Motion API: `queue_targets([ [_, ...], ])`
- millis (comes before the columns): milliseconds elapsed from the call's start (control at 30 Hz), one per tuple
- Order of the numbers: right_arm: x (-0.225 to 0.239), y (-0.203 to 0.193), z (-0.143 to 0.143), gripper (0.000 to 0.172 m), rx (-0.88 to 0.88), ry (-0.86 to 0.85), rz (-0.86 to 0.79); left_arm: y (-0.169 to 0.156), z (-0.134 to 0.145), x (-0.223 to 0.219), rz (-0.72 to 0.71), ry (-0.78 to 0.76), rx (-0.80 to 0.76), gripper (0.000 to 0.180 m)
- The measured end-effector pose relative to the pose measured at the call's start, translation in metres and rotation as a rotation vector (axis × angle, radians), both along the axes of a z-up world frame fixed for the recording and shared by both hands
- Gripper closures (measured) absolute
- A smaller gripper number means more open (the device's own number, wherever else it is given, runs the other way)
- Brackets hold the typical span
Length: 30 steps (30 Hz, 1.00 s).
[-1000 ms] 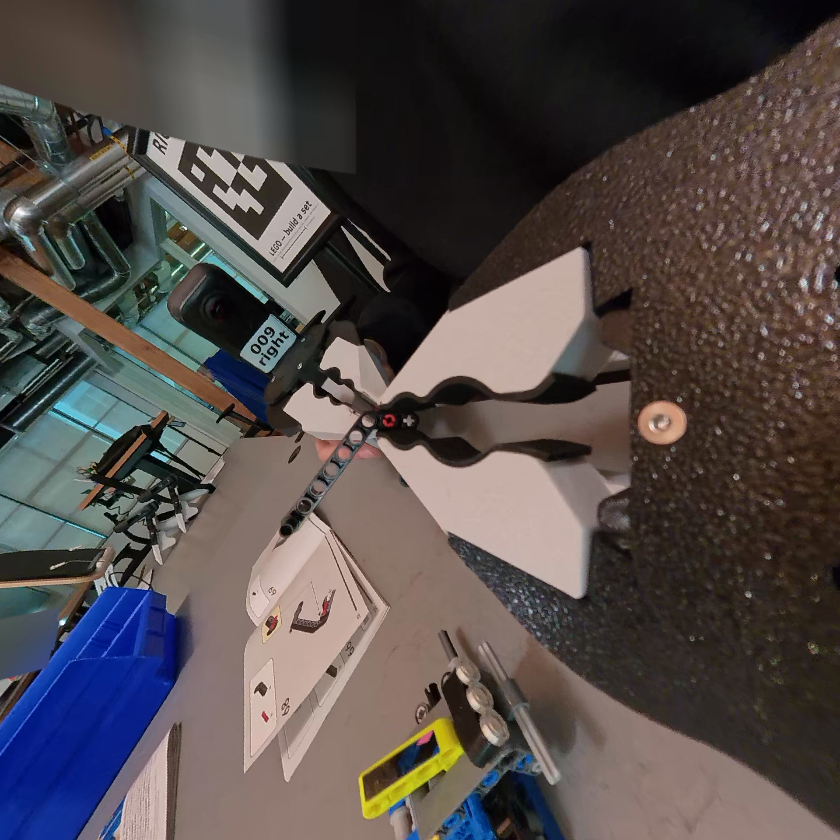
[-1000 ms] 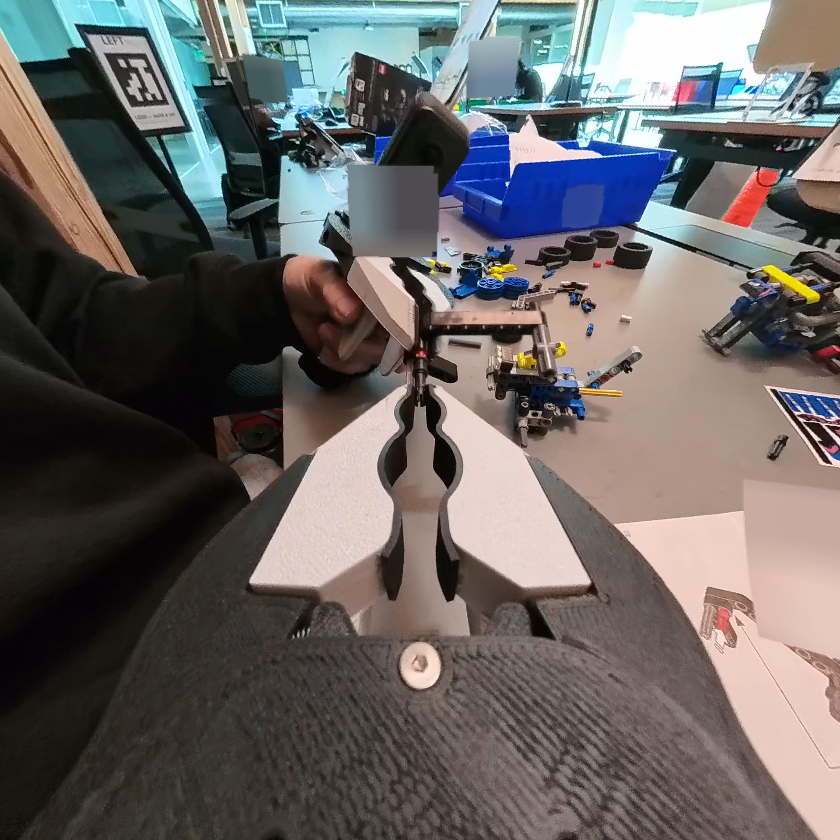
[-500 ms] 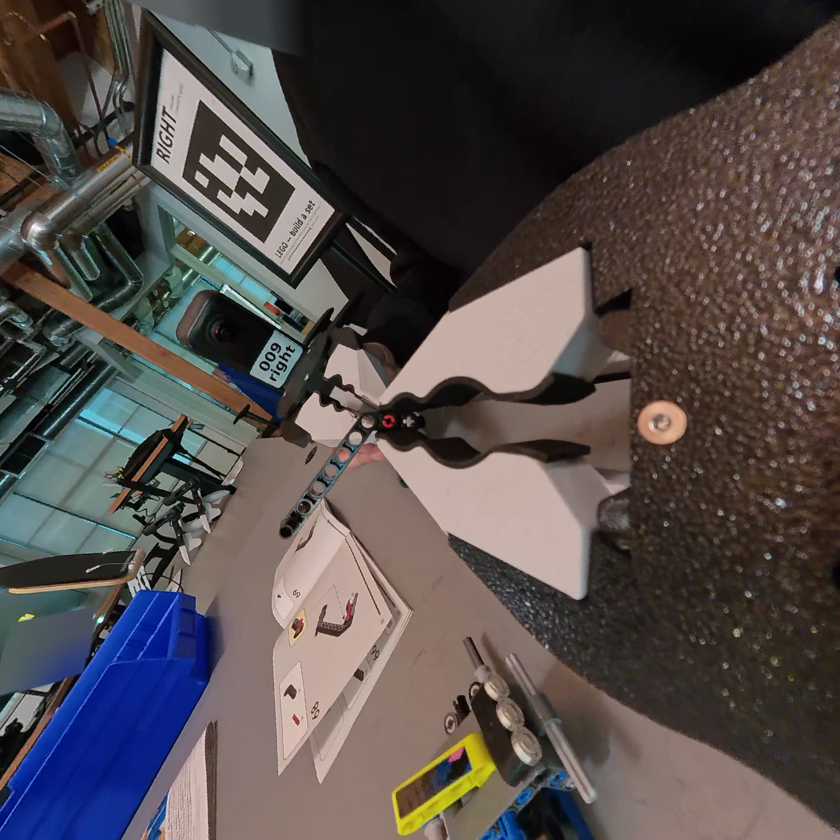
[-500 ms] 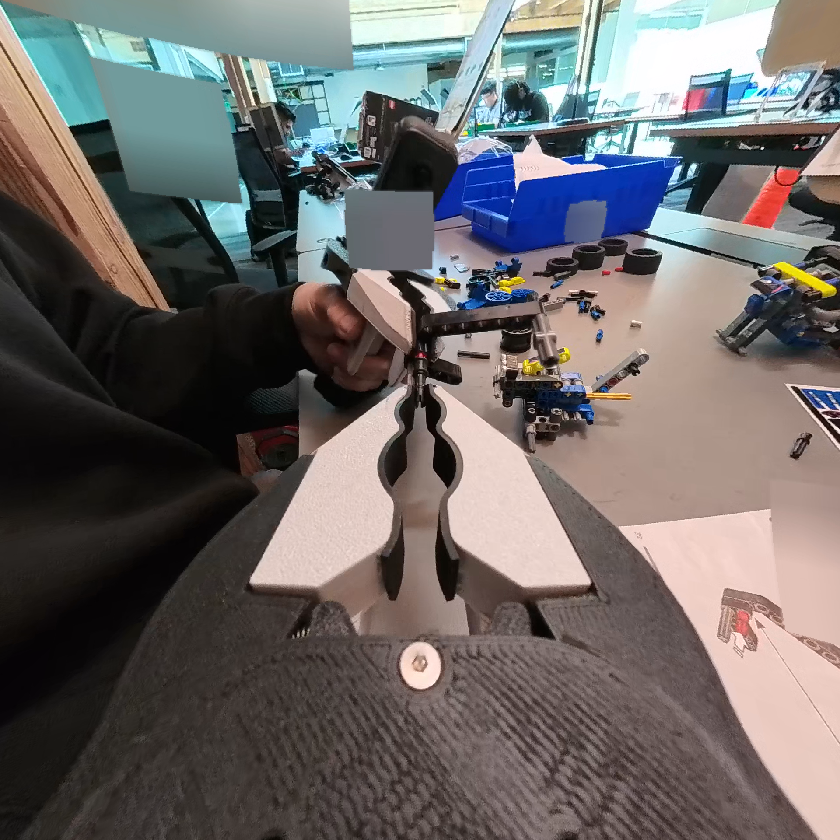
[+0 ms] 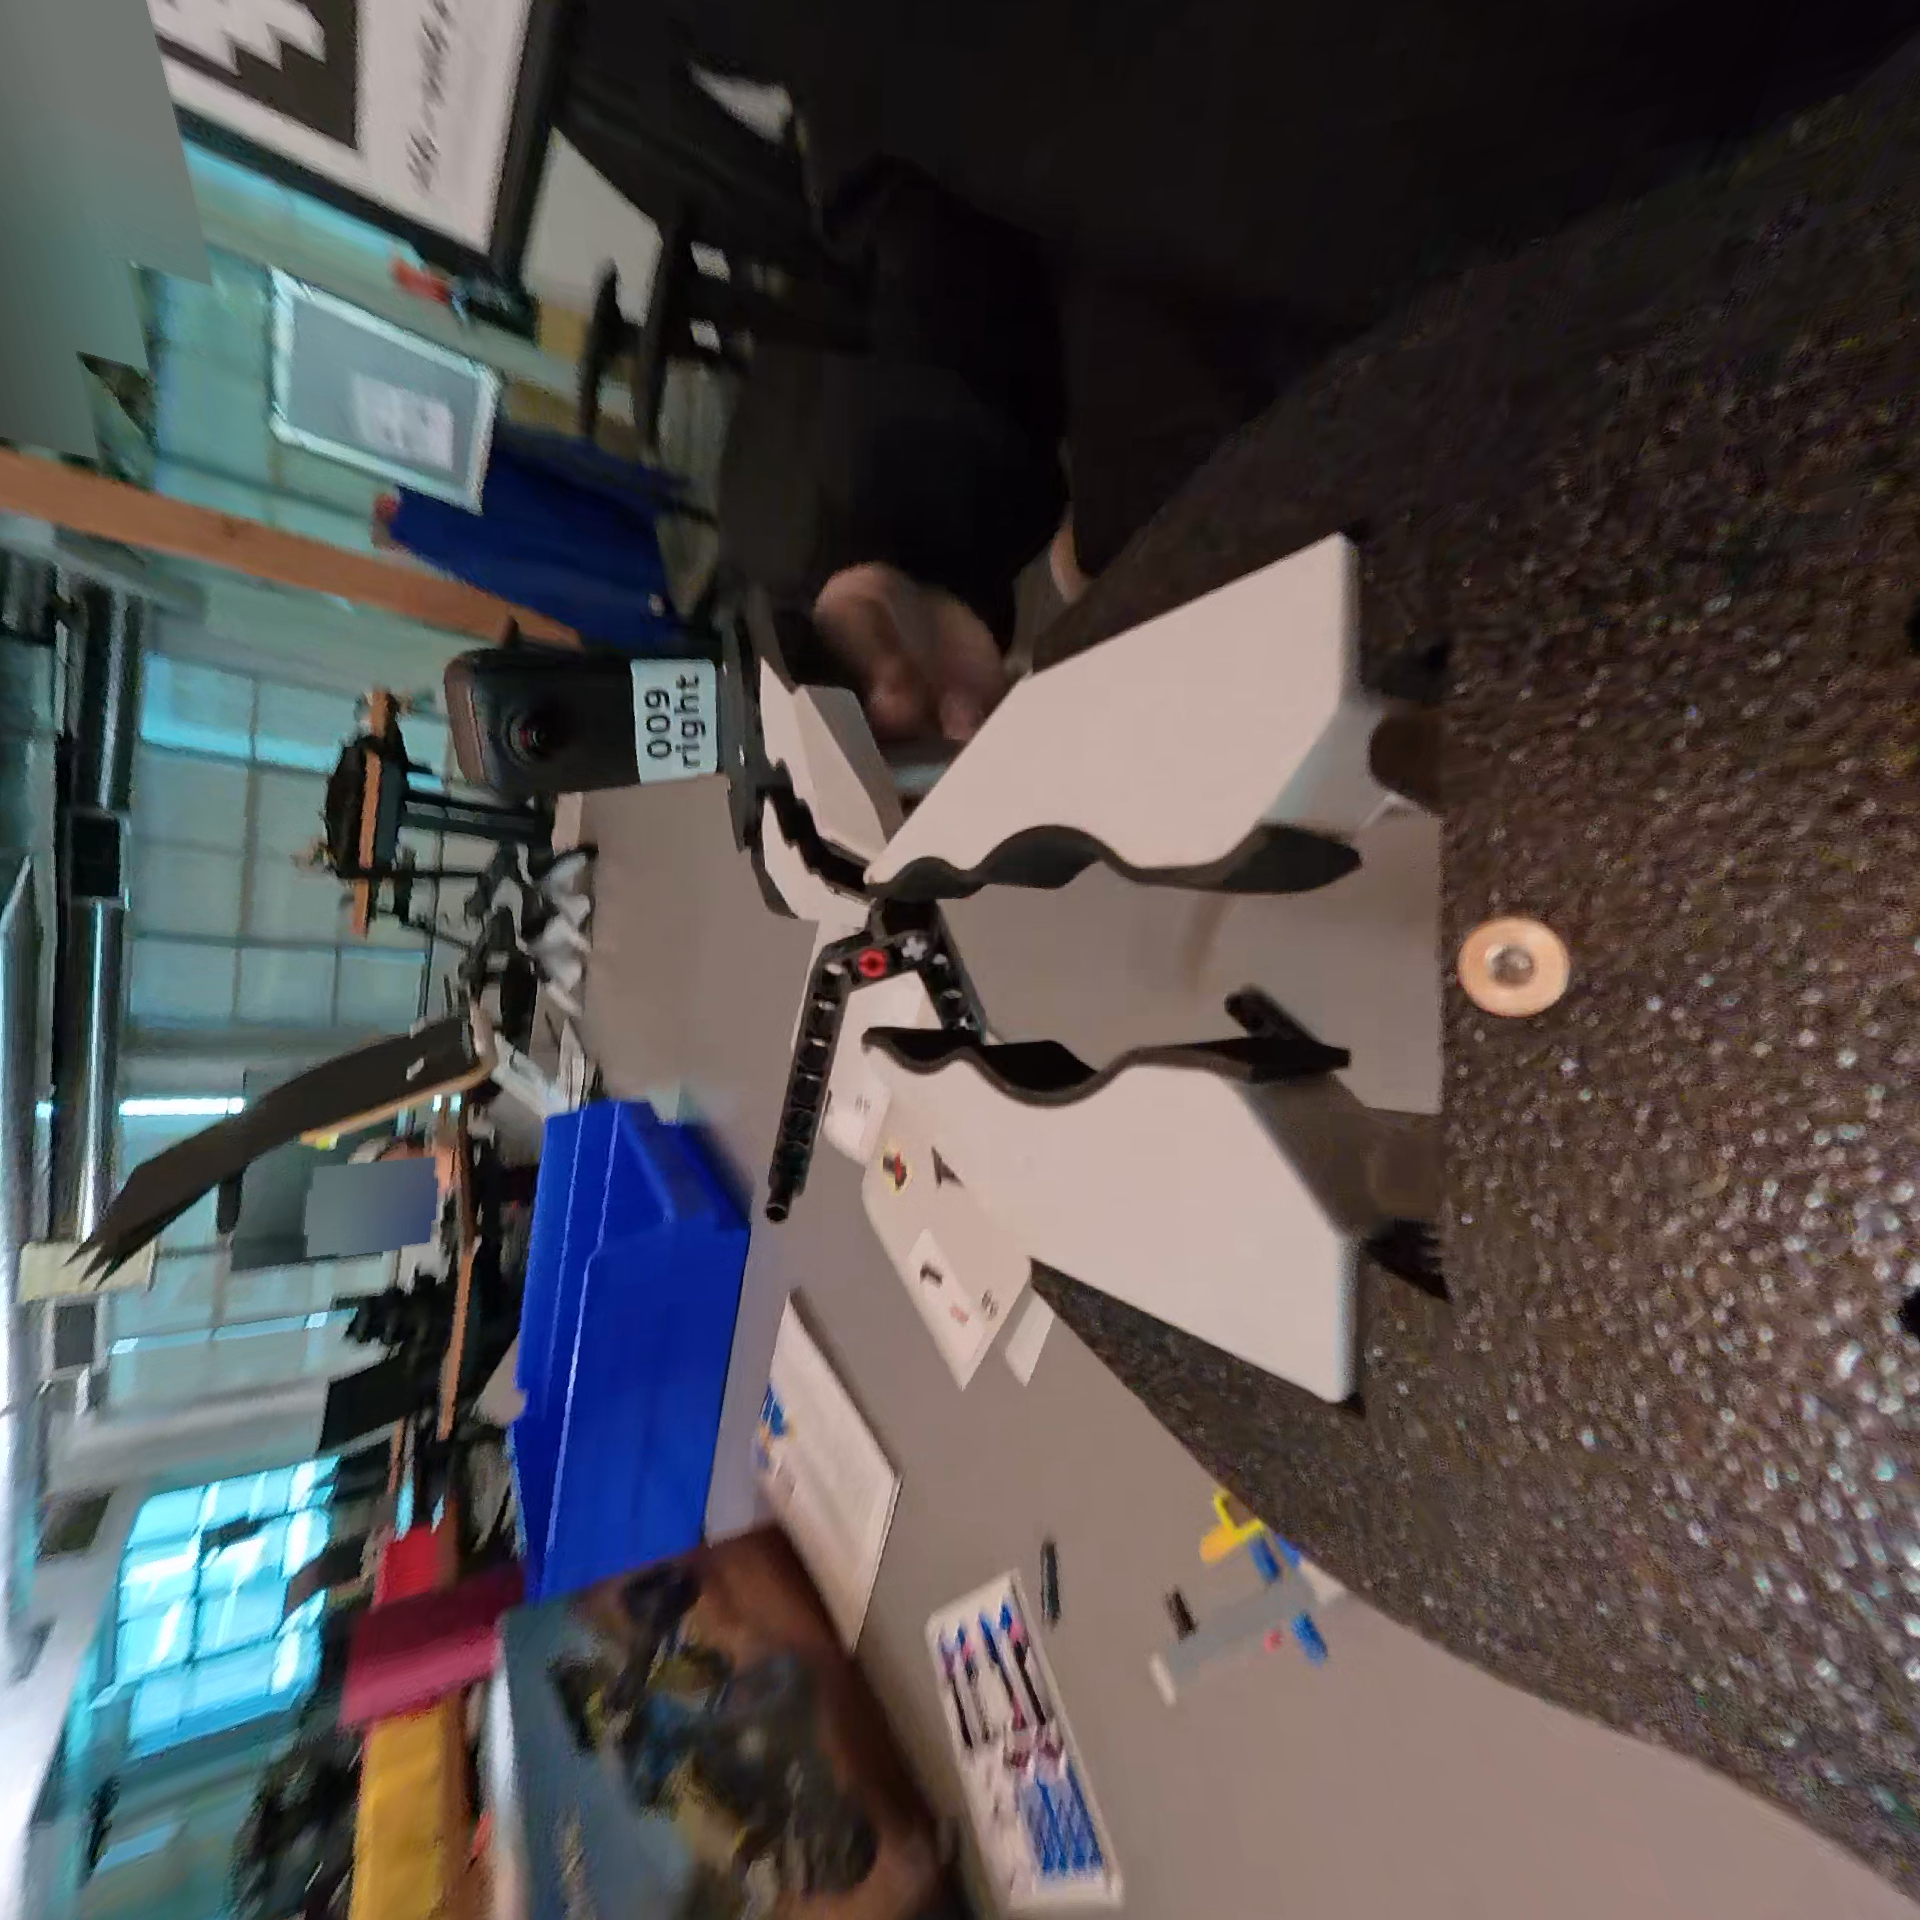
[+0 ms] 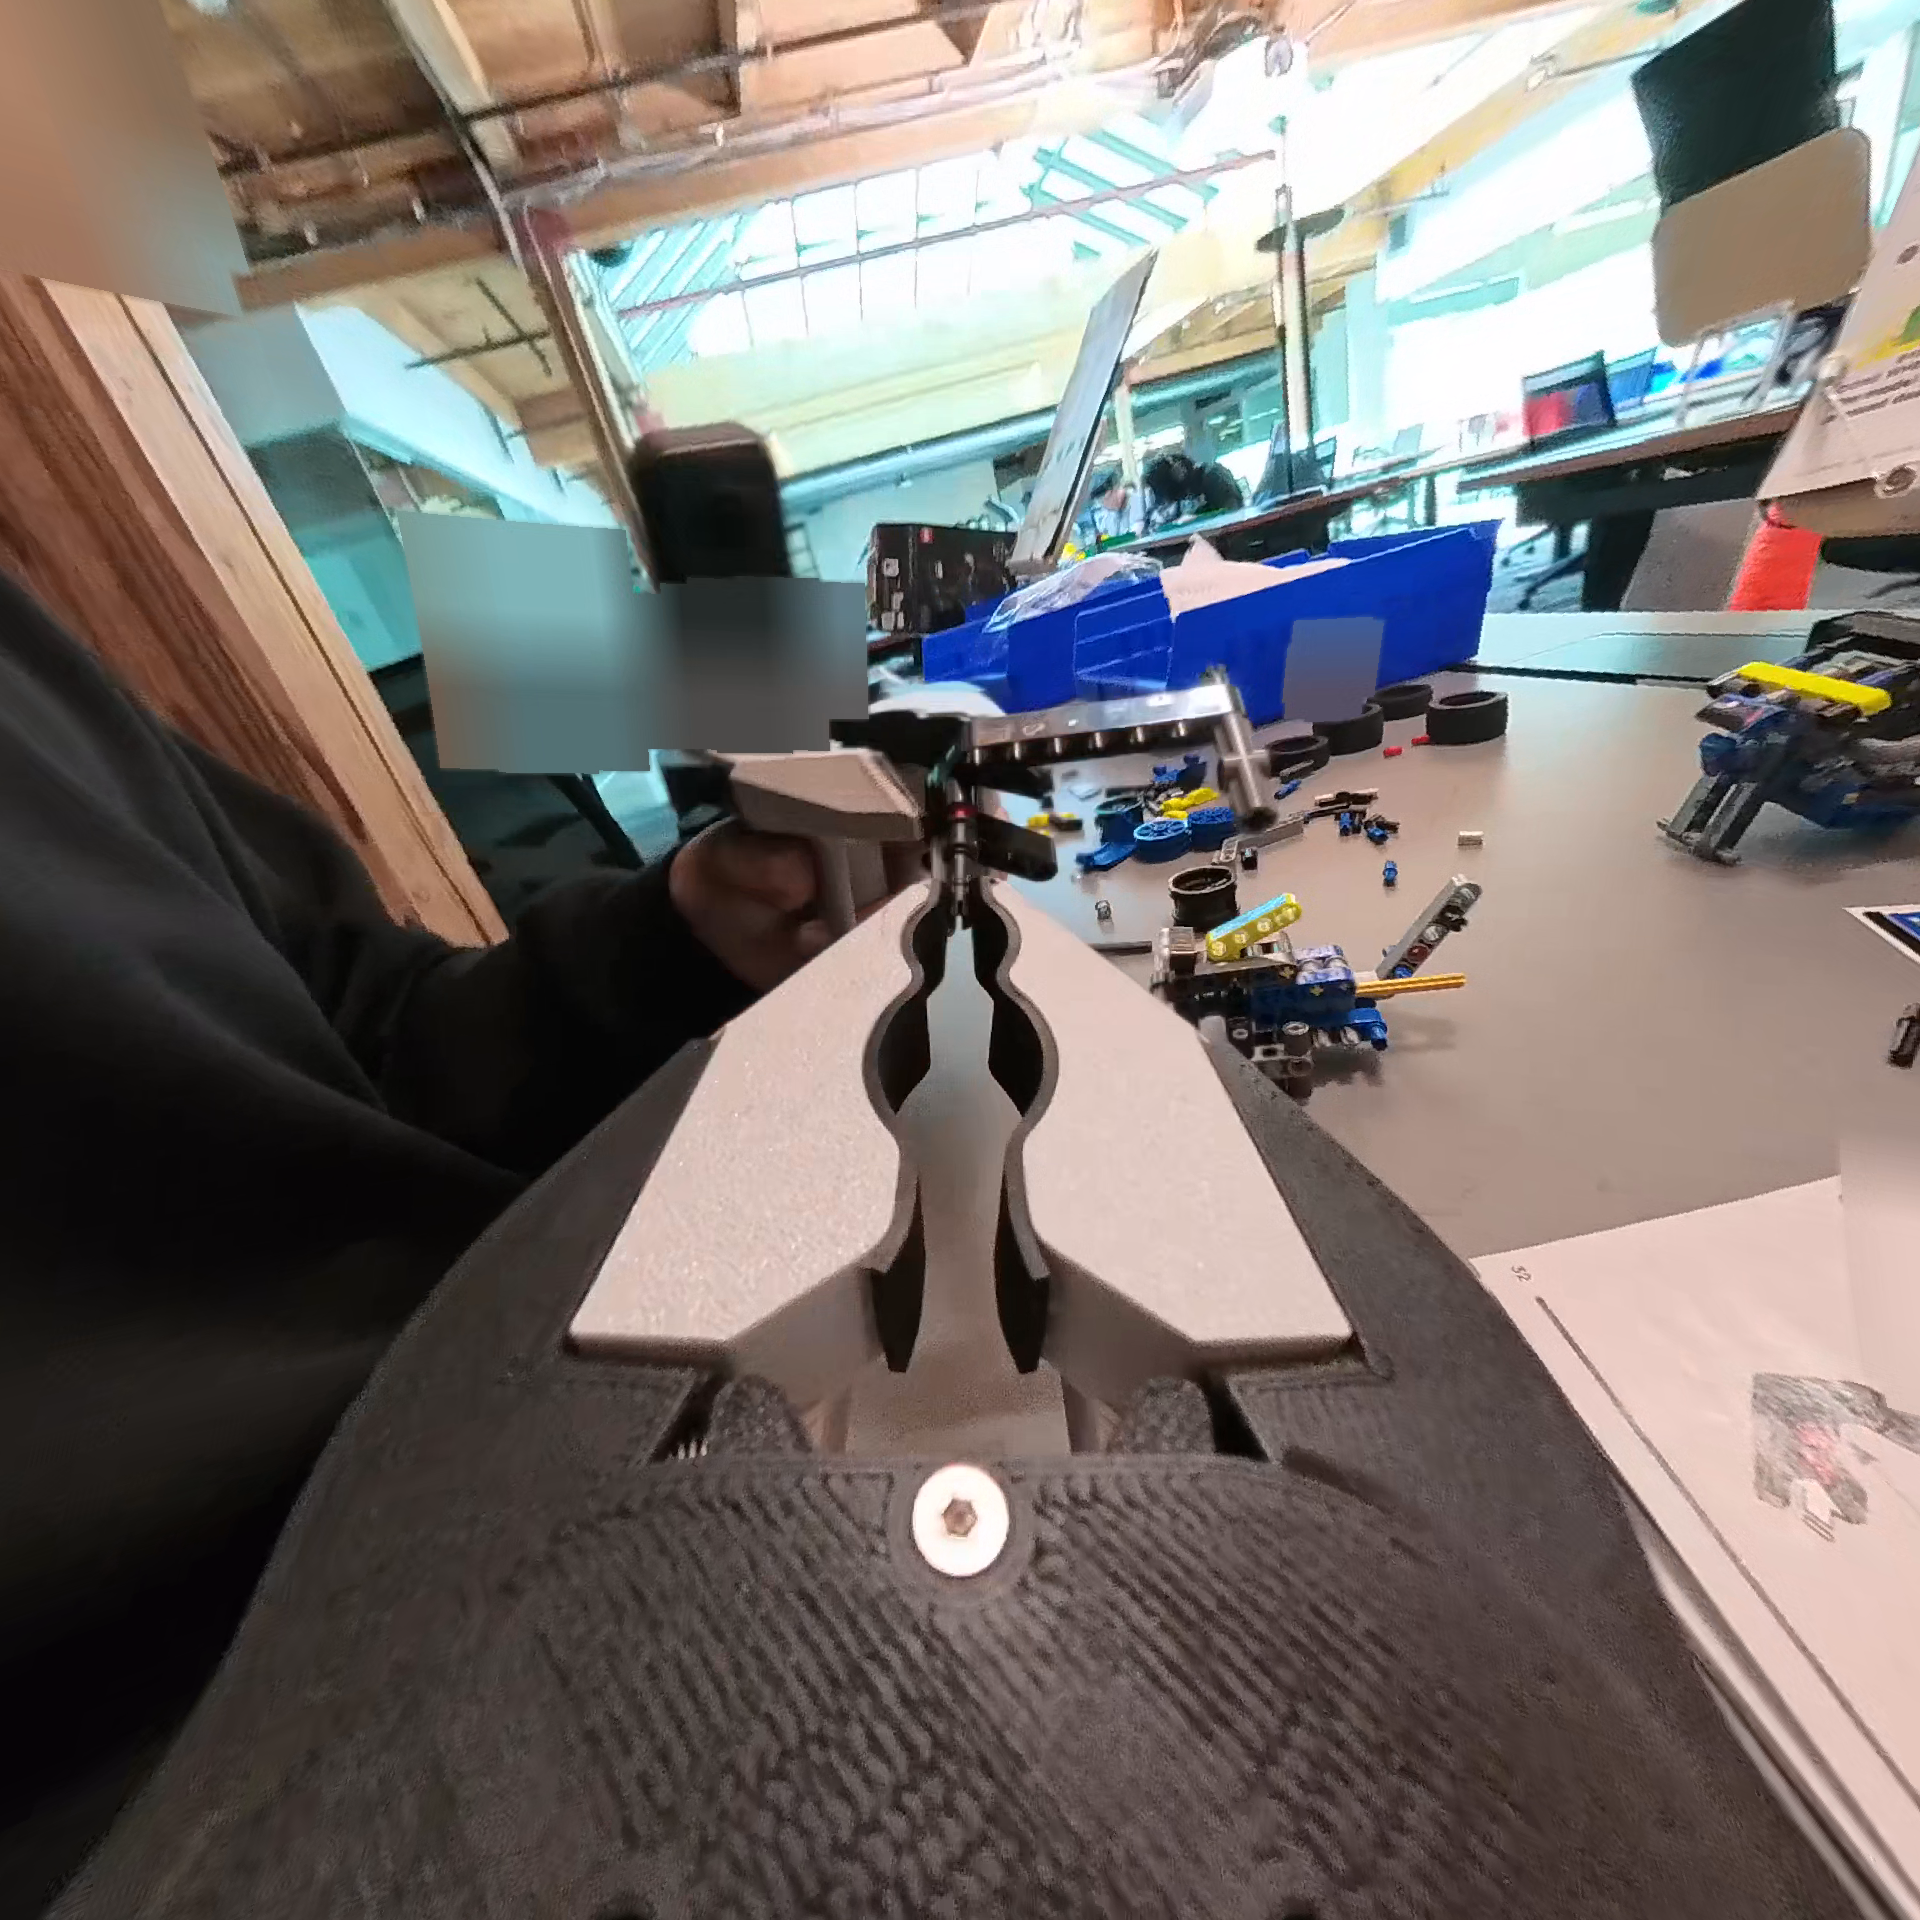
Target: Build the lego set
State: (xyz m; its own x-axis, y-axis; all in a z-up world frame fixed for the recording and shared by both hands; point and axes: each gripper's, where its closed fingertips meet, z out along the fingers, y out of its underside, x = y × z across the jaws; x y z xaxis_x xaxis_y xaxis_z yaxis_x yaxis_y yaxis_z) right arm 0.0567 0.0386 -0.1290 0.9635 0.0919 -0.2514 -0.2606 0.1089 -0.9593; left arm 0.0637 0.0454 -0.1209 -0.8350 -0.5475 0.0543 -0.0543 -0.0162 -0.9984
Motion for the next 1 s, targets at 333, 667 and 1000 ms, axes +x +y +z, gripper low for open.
queue_targets([
  [333, 0.008, -0.001, 0.000, 0.170, 0.013, 0.057, -0.032, 0.011, 0.004, -0.002, 0.212, -0.369, 0.332, 0.155],
  [667, 0.008, 0.003, 0.000, 0.170, 0.018, 0.106, -0.032, 0.009, -0.005, 0.009, 0.329, -0.498, 0.505, 0.165],
  [1000, 0.010, 0.006, -0.008, 0.170, -0.039, 0.111, -0.064, 0.012, -0.012, 0.014, 0.332, -0.502, 0.612, 0.167],
])
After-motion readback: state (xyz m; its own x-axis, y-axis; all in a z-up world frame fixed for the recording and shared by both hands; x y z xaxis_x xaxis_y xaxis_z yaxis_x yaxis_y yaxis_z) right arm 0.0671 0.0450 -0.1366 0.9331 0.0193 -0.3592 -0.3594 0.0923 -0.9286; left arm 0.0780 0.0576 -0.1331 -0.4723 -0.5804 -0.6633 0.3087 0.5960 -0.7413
